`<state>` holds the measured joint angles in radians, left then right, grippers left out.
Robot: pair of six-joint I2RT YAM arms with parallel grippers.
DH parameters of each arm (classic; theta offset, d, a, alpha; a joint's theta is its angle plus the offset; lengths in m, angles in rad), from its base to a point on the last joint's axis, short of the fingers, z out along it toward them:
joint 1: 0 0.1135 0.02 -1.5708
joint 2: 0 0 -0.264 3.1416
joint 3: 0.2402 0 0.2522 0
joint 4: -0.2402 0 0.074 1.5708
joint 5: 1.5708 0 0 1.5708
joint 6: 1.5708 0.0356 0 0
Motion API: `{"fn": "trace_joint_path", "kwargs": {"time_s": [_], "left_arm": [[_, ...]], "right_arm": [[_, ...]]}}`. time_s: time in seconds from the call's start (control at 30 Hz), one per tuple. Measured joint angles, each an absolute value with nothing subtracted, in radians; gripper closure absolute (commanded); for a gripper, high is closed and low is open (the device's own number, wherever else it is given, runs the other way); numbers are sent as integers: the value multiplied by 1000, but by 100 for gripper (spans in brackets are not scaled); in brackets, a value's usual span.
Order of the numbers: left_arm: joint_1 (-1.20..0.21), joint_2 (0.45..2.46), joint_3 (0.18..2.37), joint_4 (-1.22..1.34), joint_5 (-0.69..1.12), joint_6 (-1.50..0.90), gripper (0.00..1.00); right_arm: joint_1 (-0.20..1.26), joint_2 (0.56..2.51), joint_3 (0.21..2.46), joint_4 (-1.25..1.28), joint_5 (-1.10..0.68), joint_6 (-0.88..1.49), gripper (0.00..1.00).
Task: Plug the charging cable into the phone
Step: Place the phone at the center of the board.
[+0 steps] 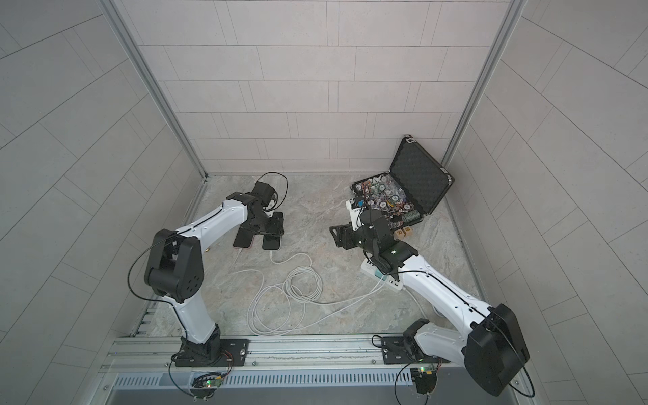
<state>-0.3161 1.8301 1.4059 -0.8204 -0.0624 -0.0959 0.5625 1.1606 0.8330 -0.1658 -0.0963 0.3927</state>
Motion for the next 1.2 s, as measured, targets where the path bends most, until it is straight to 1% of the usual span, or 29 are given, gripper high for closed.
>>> {"fn": "trace_joint_path", "kwargs": {"time_s": [0.1,0.3,0.37,0.47,0.63,0.87,1.03,1.13,1.2], "left_arm": [[-316,1889,1451,-863,-65,-54,65],[-314,2027,1528,-916,-70,-44,64],[-305,2054,1539,-924,-81,-48,64],[-292,2093,1583,-942,-92,-59,61],[-275,2143,1663,-947,-99,-76,61],[-269,2189,1718,-955,-103,-90,60],[-269,2212,1740,-971,-101,-95,51],[-269,2218,1750,-982,-97,-99,43],[-269,2222,1754,-989,-93,-101,35]], "right_arm": [[562,1170,833,-166,-93,393,22],[562,1169,831,-165,-89,393,22],[562,1166,827,-165,-86,393,22],[562,1158,815,-166,-82,393,22],[562,1152,813,-167,-74,393,22],[562,1151,813,-167,-72,393,22],[562,1151,813,-168,-72,392,22],[562,1151,813,-168,-72,392,22],[562,1151,813,-168,-72,392,22]]}}
